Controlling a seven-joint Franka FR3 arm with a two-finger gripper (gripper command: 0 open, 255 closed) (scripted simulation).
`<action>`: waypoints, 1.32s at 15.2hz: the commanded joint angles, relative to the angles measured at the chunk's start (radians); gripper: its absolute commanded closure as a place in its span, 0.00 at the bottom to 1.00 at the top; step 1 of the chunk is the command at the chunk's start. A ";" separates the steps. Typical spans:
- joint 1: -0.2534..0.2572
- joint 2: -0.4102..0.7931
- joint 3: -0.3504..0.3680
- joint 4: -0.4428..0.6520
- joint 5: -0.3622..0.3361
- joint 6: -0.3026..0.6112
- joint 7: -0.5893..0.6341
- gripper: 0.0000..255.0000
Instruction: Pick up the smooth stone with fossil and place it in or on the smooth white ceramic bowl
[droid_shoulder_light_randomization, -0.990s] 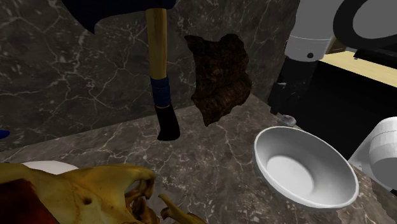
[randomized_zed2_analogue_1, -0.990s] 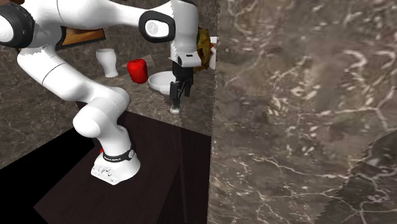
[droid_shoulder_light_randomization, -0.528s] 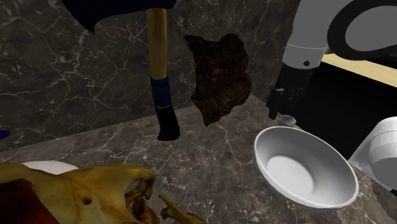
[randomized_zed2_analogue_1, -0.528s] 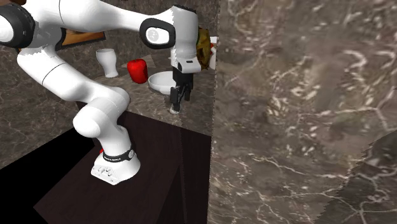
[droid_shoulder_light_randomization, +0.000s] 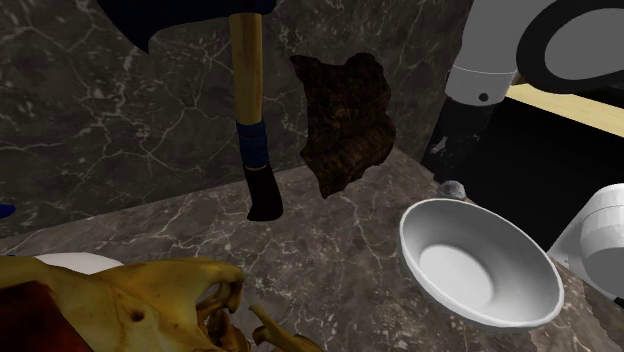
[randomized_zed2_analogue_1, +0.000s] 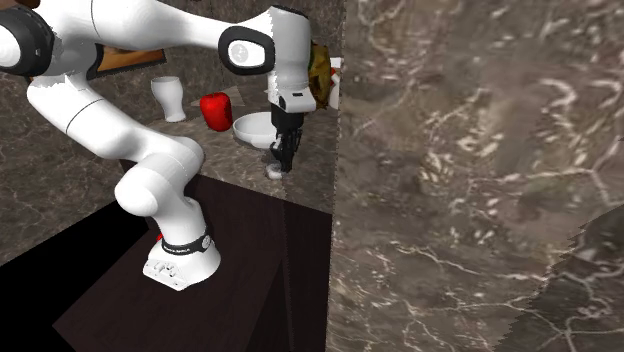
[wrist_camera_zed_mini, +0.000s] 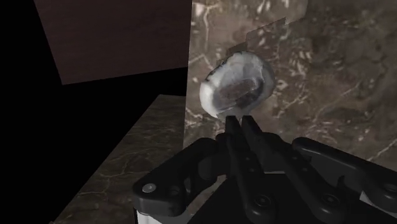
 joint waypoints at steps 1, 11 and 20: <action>0.001 0.003 0.002 -0.007 0.024 -0.002 0.000 1.00; 0.018 0.041 0.057 0.081 -0.026 -0.138 0.018 0.00; 0.023 0.026 0.062 -0.002 -0.018 -0.071 0.016 0.00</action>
